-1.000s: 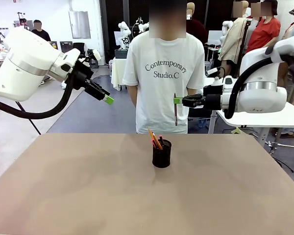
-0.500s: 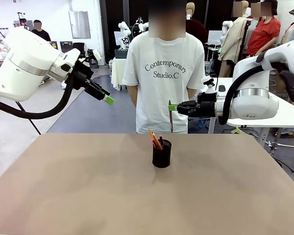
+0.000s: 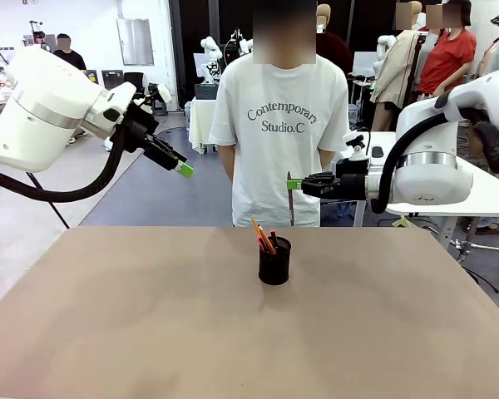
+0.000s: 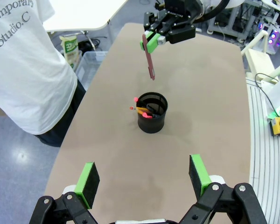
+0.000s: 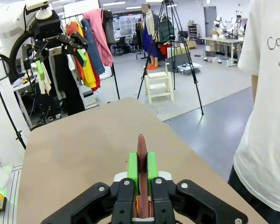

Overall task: Place the pens into the pen holder.
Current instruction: Pick up a writing instrument from the table and place it into the Pen holder.

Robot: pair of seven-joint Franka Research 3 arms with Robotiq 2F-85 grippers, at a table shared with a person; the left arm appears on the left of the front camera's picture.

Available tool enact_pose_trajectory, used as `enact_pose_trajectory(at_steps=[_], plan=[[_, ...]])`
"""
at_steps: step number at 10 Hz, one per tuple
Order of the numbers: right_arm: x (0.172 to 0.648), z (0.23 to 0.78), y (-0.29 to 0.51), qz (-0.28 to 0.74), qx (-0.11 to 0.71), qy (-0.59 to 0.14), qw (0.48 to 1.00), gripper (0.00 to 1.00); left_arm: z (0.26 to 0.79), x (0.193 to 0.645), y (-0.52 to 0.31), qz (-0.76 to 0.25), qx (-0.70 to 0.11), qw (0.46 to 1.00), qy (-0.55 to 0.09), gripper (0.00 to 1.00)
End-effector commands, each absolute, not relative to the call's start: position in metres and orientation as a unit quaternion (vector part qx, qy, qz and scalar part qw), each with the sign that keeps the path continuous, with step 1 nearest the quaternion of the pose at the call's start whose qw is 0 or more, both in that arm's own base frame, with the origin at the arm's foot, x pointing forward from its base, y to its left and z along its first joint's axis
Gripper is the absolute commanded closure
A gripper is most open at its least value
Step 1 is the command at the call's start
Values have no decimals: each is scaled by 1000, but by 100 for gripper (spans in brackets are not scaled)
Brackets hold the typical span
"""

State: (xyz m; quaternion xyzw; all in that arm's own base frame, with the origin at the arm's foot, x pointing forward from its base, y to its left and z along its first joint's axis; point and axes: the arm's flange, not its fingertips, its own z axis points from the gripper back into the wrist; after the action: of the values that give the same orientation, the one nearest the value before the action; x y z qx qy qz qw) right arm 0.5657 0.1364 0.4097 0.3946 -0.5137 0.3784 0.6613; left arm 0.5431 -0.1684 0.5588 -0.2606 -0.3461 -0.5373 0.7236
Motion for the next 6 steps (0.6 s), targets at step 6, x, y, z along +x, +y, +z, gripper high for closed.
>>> enact_pose_trajectory(at_steps=[6], plan=[[581, 385, 143, 392, 413, -516, 640, 100, 561, 543, -166, -536, -262, 724, -346, 0]])
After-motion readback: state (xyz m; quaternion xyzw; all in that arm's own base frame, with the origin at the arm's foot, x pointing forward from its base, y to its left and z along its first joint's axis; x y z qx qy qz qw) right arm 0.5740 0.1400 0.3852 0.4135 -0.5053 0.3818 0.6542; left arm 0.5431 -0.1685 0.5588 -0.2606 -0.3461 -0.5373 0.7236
